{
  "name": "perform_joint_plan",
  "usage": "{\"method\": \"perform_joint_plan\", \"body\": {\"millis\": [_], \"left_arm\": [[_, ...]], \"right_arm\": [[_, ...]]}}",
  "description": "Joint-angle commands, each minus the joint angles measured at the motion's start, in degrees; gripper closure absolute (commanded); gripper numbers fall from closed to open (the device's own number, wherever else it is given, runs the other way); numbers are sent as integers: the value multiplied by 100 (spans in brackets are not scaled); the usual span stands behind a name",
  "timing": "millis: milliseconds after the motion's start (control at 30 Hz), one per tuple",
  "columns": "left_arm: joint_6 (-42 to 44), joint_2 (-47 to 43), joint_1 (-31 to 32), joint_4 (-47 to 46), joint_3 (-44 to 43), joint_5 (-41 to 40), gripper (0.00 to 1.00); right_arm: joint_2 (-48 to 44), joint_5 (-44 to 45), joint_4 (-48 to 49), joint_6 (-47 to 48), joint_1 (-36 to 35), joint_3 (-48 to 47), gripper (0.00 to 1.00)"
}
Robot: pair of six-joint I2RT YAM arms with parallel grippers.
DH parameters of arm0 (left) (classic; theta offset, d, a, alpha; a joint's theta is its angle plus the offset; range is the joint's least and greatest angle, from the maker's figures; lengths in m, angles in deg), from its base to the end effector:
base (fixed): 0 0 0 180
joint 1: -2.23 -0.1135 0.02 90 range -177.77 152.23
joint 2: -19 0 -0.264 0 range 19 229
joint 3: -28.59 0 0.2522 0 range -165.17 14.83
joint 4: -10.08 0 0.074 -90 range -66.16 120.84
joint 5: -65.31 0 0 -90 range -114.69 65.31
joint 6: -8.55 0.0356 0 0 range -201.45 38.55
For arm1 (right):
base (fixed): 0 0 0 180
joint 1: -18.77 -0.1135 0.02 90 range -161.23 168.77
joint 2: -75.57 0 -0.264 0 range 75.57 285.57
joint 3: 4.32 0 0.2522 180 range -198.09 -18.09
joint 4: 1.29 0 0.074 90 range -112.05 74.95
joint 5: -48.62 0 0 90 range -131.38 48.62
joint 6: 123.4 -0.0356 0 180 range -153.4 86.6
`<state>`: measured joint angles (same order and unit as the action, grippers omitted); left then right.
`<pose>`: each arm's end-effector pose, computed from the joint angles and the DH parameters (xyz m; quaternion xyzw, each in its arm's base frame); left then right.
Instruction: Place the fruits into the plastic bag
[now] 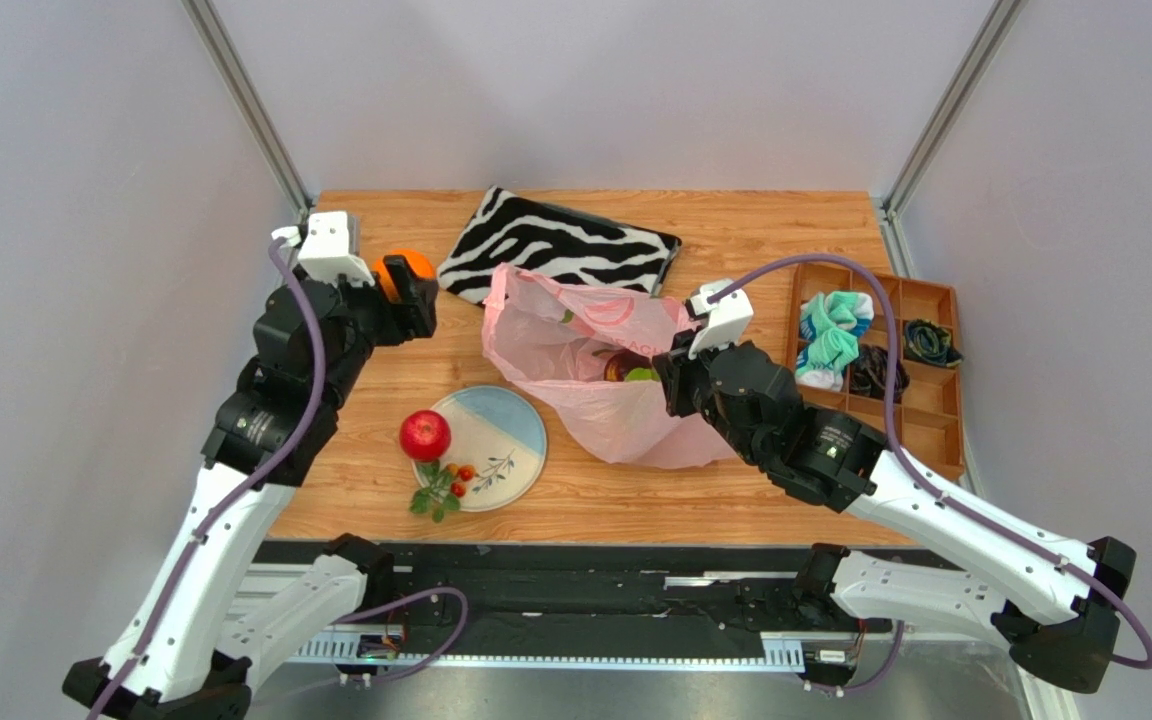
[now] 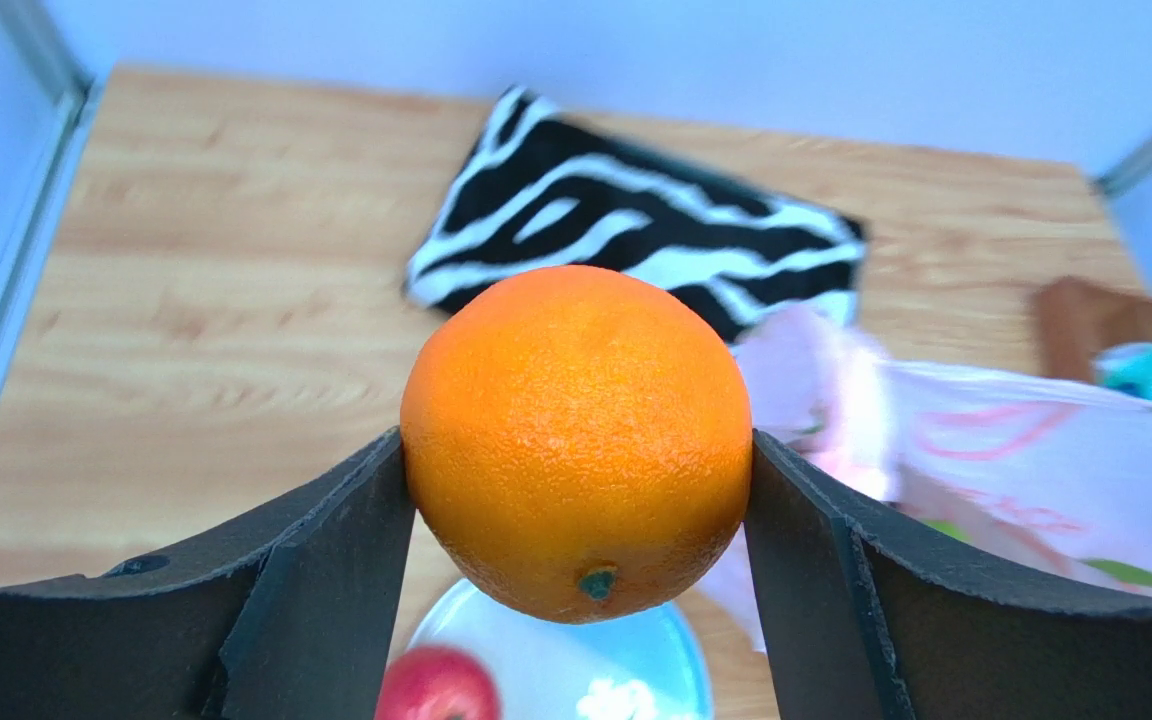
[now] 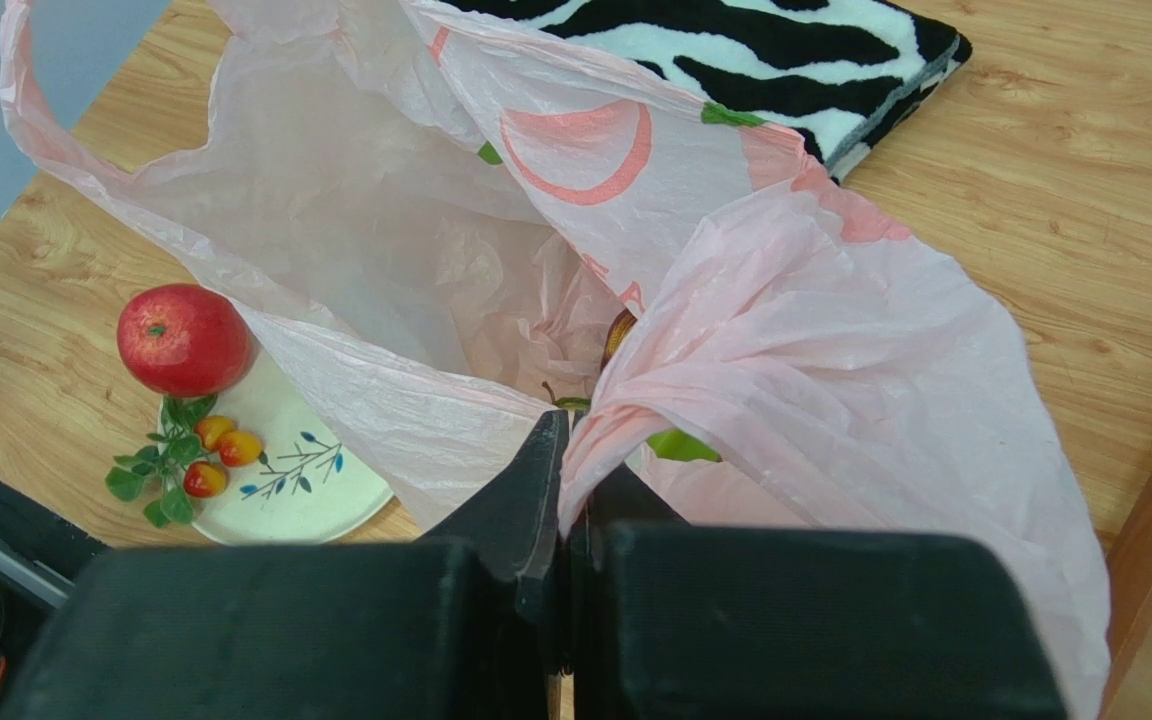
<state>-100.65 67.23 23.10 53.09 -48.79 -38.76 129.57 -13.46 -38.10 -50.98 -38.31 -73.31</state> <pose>0.1617 -0.0524 0.4072 -0.0641 0.7823 -0.1191 0.6080 0.1261 0.1642 0.3531 -0.1443 0.8021 0.1710 0.5537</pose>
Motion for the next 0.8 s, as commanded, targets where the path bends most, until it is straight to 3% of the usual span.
{"method": "perform_joint_plan", "body": {"millis": [0, 167, 300, 433, 600, 767], "left_arm": [[513, 72, 863, -148, -607, -34, 42], [935, 774, 2523, -262, -1345, -667, 42], [1252, 1425, 3458, -622, -1680, -502, 43], [1015, 2303, 3539, -641, -1751, -272, 43], [761, 2735, 3477, -623, -1567, 184, 42], [146, 2780, 2872, -596, -1110, 992, 42]], "right_arm": [[-65, 3, 266, -61, 4, -33, 100], [-109, 11, 204, -70, -5, -15, 100], [-170, 55, 187, -96, -5, 3, 100], [-223, 64, 204, -114, -5, 3, 100], [-293, 117, 143, -140, -5, 38, 100], [-302, 38, 178, -166, -5, 29, 100]]}}
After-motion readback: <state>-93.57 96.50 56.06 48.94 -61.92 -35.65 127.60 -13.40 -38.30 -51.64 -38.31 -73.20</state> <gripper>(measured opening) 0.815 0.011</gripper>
